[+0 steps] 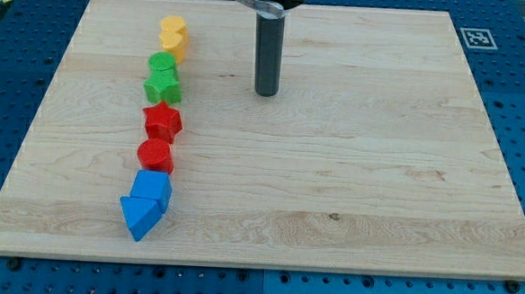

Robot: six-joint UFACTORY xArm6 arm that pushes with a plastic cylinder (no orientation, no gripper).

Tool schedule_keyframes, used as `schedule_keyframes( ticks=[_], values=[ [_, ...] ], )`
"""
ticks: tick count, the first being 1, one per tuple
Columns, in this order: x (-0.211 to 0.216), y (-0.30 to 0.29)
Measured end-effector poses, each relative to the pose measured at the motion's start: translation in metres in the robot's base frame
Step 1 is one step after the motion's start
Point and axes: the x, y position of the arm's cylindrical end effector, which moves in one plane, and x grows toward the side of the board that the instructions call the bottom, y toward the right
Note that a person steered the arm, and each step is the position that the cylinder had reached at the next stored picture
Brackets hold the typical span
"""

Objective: Move your arm towards the green circle

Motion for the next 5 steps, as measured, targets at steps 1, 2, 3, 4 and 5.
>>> schedule_keyframes(
  ticks=[1, 2, 3, 4, 5],
  values=[
    [-0.014, -0.027],
    [-0.036, -0.061],
    [-0.033, -0.098],
    [-0.028, -0.125],
    [-0.02, -0.136]
  ],
)
